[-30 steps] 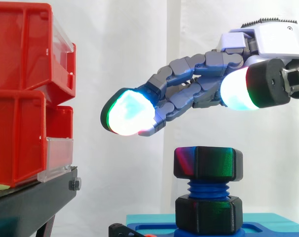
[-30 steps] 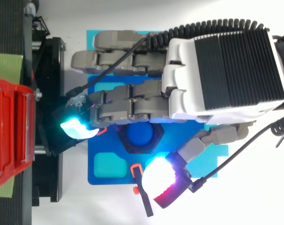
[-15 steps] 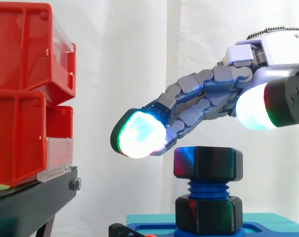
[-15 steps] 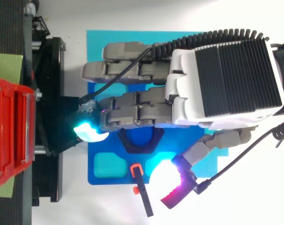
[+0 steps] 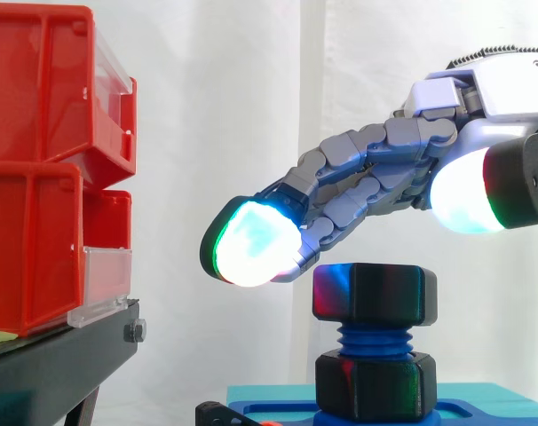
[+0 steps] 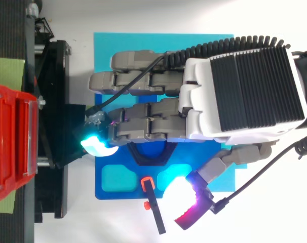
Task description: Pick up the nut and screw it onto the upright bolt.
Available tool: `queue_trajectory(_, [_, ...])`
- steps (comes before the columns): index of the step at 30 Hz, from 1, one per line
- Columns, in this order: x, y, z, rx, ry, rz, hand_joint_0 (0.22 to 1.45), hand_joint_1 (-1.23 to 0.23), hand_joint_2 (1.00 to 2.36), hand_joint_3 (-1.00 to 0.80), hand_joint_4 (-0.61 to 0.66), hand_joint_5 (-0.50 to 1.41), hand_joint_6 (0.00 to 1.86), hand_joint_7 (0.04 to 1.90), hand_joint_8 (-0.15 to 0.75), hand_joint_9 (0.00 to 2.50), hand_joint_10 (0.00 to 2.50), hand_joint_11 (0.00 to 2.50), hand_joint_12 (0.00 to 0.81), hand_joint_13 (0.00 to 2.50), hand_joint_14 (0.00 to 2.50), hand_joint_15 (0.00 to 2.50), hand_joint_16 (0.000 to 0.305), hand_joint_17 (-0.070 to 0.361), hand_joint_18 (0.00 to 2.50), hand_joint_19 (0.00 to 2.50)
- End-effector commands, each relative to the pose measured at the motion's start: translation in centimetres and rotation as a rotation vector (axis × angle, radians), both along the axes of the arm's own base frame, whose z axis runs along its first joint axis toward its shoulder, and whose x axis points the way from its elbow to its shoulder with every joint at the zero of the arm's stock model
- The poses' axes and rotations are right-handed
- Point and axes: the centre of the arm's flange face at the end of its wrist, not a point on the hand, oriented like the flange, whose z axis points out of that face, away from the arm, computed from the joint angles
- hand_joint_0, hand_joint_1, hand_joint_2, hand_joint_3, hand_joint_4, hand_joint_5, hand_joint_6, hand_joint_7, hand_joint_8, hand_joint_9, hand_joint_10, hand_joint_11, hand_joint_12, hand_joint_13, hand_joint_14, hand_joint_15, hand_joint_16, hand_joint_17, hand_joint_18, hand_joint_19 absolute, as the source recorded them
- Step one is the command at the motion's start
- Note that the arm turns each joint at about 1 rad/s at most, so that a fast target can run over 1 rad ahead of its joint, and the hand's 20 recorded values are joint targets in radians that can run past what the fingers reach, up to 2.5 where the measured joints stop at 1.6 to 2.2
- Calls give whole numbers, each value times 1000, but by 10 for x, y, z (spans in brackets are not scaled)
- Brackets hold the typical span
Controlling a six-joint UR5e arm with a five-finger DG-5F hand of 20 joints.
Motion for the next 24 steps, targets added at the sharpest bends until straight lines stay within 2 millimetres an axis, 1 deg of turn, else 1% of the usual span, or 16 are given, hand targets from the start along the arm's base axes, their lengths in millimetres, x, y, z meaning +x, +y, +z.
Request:
queue_trajectory(1, [0,0,0,0,-1,0,454,-335,1000,-500,186,-147,503,828,207,252,0,0,301,6,0,0,36,80,0,0])
queue_trajectory(5, [0,0,0,-2,1,4,455,-335,1000,-500,192,-146,503,849,210,262,0,0,299,22,0,0,35,78,0,0])
queue_trajectory(13, [-1,1,-1,-2,4,5,460,-351,1000,-500,205,-132,504,982,226,331,0,0,290,112,0,0,32,72,0,0])
queue_trajectory(24, [-2,1,-1,-2,11,11,473,-357,1000,-500,233,-114,504,1020,240,447,0,0,273,224,0,0,28,62,0,0])
